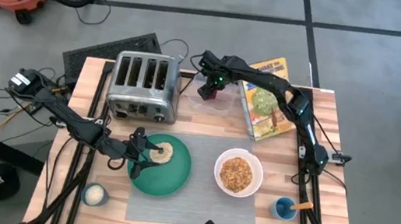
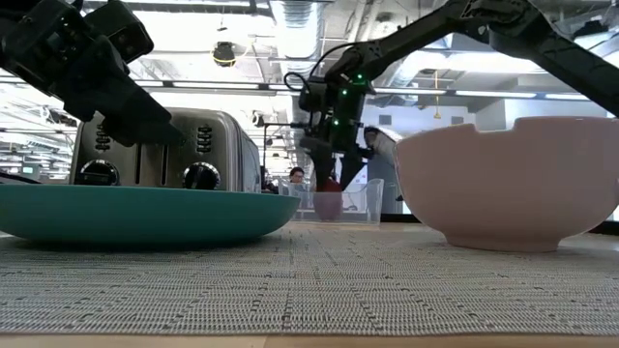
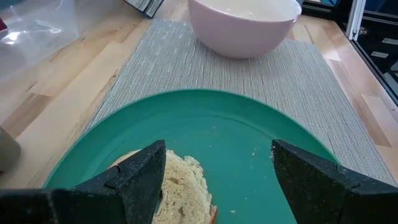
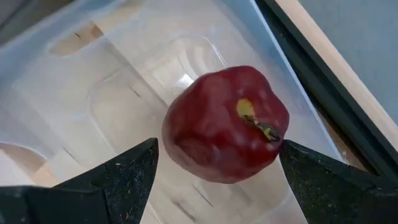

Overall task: Arrange a breakfast setting
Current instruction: Put the apple on top of the gray placemat

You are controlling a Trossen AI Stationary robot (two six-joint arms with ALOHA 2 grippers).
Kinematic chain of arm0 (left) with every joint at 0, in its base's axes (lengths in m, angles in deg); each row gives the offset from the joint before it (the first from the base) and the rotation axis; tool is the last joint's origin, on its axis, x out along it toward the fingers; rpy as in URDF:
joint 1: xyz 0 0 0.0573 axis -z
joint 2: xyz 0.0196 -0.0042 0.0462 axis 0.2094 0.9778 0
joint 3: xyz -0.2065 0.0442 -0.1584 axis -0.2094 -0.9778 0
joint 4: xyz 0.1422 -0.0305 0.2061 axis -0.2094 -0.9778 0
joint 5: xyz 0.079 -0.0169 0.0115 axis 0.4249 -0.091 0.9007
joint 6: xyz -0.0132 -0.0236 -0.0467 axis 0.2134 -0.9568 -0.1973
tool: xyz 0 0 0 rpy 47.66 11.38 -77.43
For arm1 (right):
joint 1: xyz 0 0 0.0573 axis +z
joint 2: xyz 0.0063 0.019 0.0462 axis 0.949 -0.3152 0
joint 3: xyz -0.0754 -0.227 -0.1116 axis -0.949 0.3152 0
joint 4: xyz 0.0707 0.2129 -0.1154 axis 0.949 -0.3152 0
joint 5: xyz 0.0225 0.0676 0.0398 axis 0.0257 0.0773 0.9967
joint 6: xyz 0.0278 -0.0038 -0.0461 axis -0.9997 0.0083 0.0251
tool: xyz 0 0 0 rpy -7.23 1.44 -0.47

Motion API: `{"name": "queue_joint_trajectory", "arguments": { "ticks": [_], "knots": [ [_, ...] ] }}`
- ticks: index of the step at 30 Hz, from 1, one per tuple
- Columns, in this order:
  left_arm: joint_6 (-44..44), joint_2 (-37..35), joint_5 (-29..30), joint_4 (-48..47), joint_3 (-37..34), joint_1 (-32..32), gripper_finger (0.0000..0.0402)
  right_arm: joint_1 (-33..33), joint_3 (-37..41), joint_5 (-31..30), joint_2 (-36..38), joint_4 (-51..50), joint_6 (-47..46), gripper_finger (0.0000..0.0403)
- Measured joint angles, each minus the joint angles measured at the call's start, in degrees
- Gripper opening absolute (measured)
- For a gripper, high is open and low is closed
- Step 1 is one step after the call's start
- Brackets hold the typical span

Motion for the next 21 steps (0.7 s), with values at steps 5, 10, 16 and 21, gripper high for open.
{"name": "queue_joint_trajectory", "arguments": {
  "ticks": [5, 10, 16, 21],
  "knots": [
    [0.0, 0.0, 0.0, 0.0, 0.0, 0.0, 0.0275, 0.0, 0.0, 0.0, 0.0, 4.6, -0.2, 0.0360],
    [-0.1, 0.0, 0.0, 0.0, 0.0, 0.0, 0.0275, 0.1, 0.0, 0.0, 0.0, 6.1, -0.2, 0.0360],
    [-0.1, 0.0, 0.0, 0.0, 0.0, 0.0, 0.0275, 0.3, 2.8, 0.0, 0.0, 6.1, -1.6, 0.0360],
    [-0.1, 0.0, 0.0, 0.0, 0.0, 0.0, 0.0275, 0.4, 6.9, -0.1, 0.0, 7.2, -1.7, 0.0359]
  ]
}}
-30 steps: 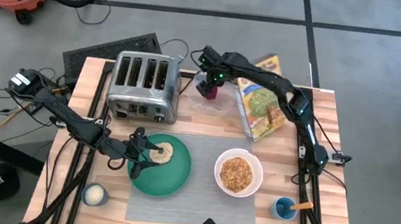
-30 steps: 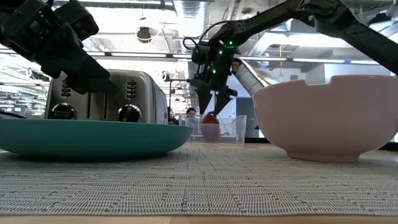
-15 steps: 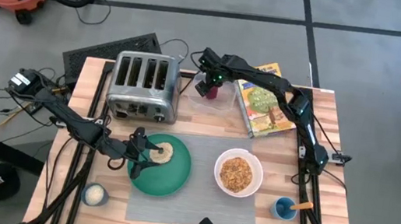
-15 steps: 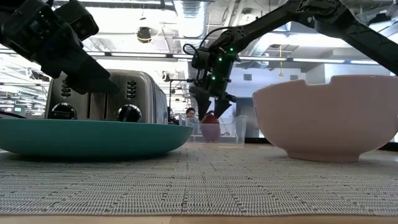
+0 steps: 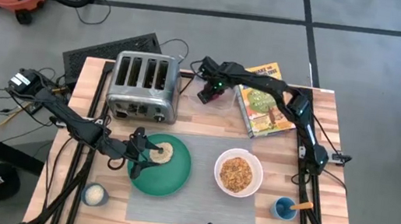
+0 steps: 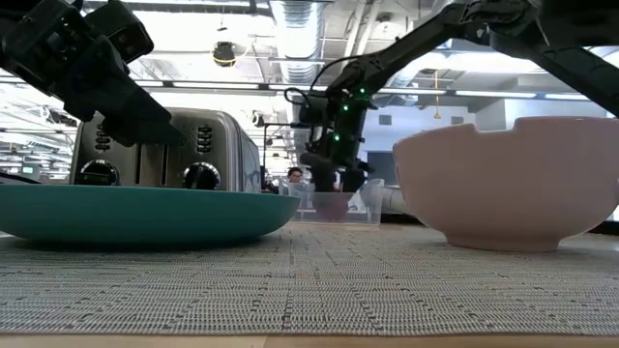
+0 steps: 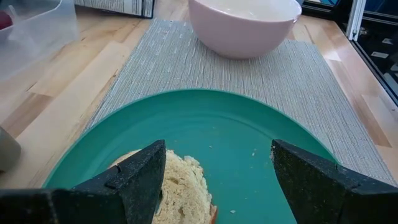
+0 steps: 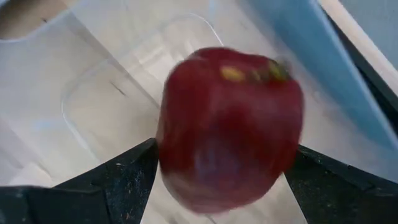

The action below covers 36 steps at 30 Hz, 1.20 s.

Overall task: Arrange a breakfast setting
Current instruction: Put the apple on top of the gray placemat

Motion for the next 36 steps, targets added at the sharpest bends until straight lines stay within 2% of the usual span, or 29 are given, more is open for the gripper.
{"name": "queue_joint_trajectory", "arguments": {
  "ticks": [3, 9, 13, 15, 21, 24, 27, 31, 36],
  "knots": [
    [0.0, 0.0, 0.0, 0.0, 0.0, 0.0, 0.0275, 0.6, 0.5, -0.1, 0.0, 1.4, 0.0, 0.0342],
    [0.0, 0.0, 0.4, 0.0, 0.0, 0.0, 0.0275, 1.0, 0.5, -0.1, 0.1, 1.9, 0.7, 0.0266],
    [-0.5, 0.0, 0.5, 0.0, 0.0, 0.0, 0.0275, 1.0, 0.5, -0.1, 0.1, 2.0, 0.8, 0.0259],
    [-0.5, 0.0, 0.5, 0.0, 0.0, 0.0, 0.0275, 1.0, 0.5, -0.1, 0.1, 2.6, 0.6, 0.0271],
    [-0.5, 0.0, 0.5, 0.0, 0.0, 0.0, 0.0275, 1.1, 0.5, 0.0, -0.3, 3.2, 0.2, 0.0367],
    [-0.5, 0.0, 0.5, 0.0, 0.0, 0.0, 0.0275, 1.3, 0.6, 0.1, -1.1, 2.9, 0.4, 0.0381],
    [-0.5, 0.0, 0.5, 0.0, 0.0, 0.0, 0.0275, 1.7, 0.5, -0.1, -1.0, 3.8, 1.5, 0.0353],
    [-0.5, 0.0, 0.5, 0.0, 0.0, 0.0, 0.0275, 1.7, 0.5, -0.5, -0.6, 3.6, 2.5, 0.0277],
    [-0.5, 0.0, 0.5, 0.1, 0.0, 0.0, 0.0275, 2.2, 0.4, -0.8, 1.0, 1.4, 4.0, 0.0269]
  ]
}}
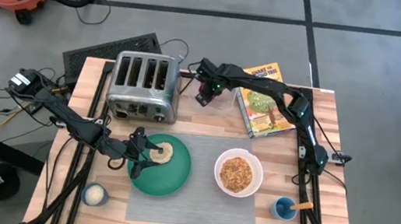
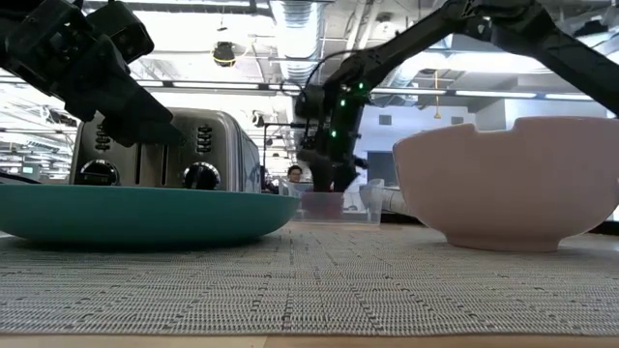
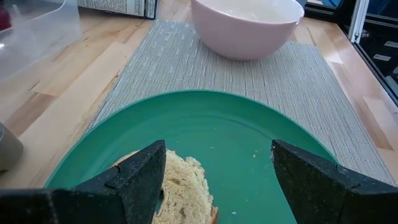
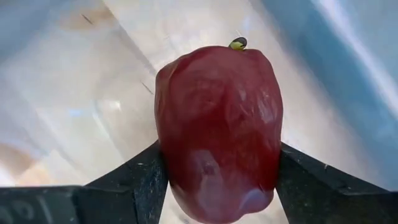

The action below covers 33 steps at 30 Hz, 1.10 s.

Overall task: Arrange a breakfast setting
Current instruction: Put the apple on top of the gray placemat

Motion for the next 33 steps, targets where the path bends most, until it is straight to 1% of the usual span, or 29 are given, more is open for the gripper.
{"name": "queue_joint_trajectory", "arguments": {
  "ticks": [5, 11, 14, 16, 19, 23, 26, 30, 33],
  "knots": [
    [-0.3, 0.0, 0.0, 0.0, 0.0, 0.0, 0.0275, 2.7, -0.2, -2.0, 5.8, -2.1, 2.1, 0.0269],
    [-0.4, 0.0, 0.1, 0.3, 0.0, 0.0, 0.0275, 7.0, -0.1, -2.7, 15.2, -3.9, 4.0, 0.0269],
    [-0.4, 0.0, 0.5, 0.4, 0.0, 0.0, 0.0275, 9.0, 2.4, -3.9, 20.9, -3.6, 4.4, 0.0269],
    [-0.5, 0.0, 0.9, 0.5, 0.0, 0.0, 0.0275, 10.4, 6.3, -3.9, 25.0, -2.5, 4.3, 0.0269],
    [-0.5, 0.0, 0.9, 0.7, 0.0, 0.0, 0.0275, 12.6, 15.3, -3.9, 32.0, 1.9, 4.1, 0.0269],
    [1.1, 0.0, 0.9, 3.2, 0.0, 0.0, 0.0275, 16.6, 29.4, -3.9, 41.5, 11.0, 1.9, 0.0269],
    [3.1, 0.0, 0.9, 6.2, 0.0, 0.0, 0.0275, 20.1, 38.5, -3.8, 47.8, 18.8, 0.2, 0.0269],
    [6.2, 0.0, 1.0, 11.4, 0.0, 0.0, 0.0275, 24.8, 48.3, -3.8, 54.5, 27.6, -1.4, 0.0269],
    [8.1, 0.0, 1.7, 15.8, 0.0, -0.4, 0.0275, 28.2, 54.5, -3.9, 57.4, 35.7, -1.7, 0.0269]
  ]
}}
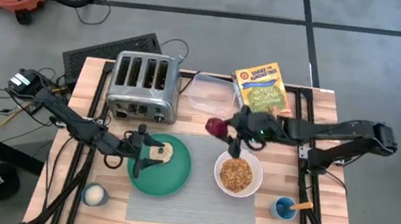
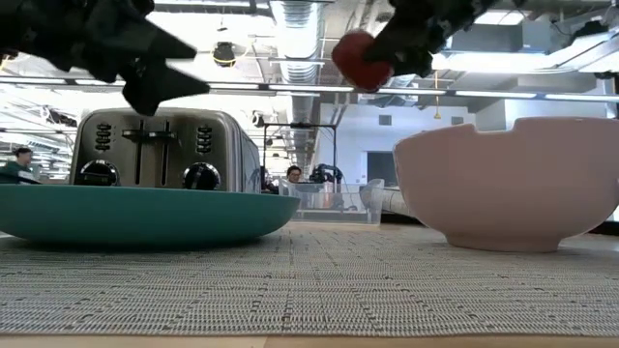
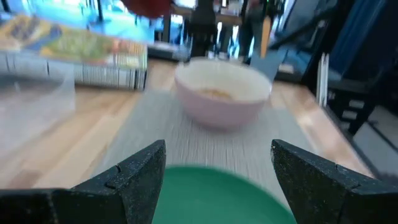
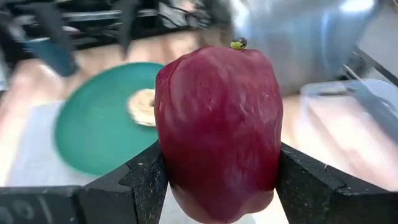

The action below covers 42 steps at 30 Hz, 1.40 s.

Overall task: Arrange a breakfast setting
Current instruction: Put the apple on top of the gray placemat

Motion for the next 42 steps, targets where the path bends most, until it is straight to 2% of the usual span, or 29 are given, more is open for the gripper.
{"name": "queue_joint_trajectory", "arguments": {
  "ticks": [4, 9, 17, 23, 31, 39, 42],
  "knots": [
    [2.0, 0.0, 0.1, 5.2, 0.0, -1.3, 0.0275, 4.1, 6.3, 0.2, 0.7, 12.2, 0.8, 0.0269],
    [2.2, 0.0, -2.8, 3.6, 3.0, -4.2, 0.0275, 8.0, 10.9, 0.2, -2.9, 23.7, 1.7, 0.0269],
    [3.1, 0.4, -9.6, -5.4, 10.4, -9.7, 0.0275, 11.0, 11.2, 0.2, -10.9, 33.4, 2.7, 0.0269],
    [5.5, 6.5, -12.2, -5.3, 14.2, -11.2, 0.0275, 11.1, 11.0, 0.2, -14.9, 43.5, 4.4, 0.0269],
    [9.7, 15.4, -12.3, -5.3, 20.9, -11.4, 0.0277, 11.2, 10.2, 0.3, -17.6, 48.0, 5.4, 0.0269],
    [11.3, 19.9, -12.9, -5.2, 26.4, -11.7, 0.0311, 11.2, 10.1, 0.4, -18.2, 49.2, 5.3, 0.0269],
    [11.5, 20.7, -12.9, -6.6, 27.5, -11.8, 0.0308, 11.5, 10.2, 0.3, -18.2, 49.2, 5.4, 0.0269]
  ]
}}
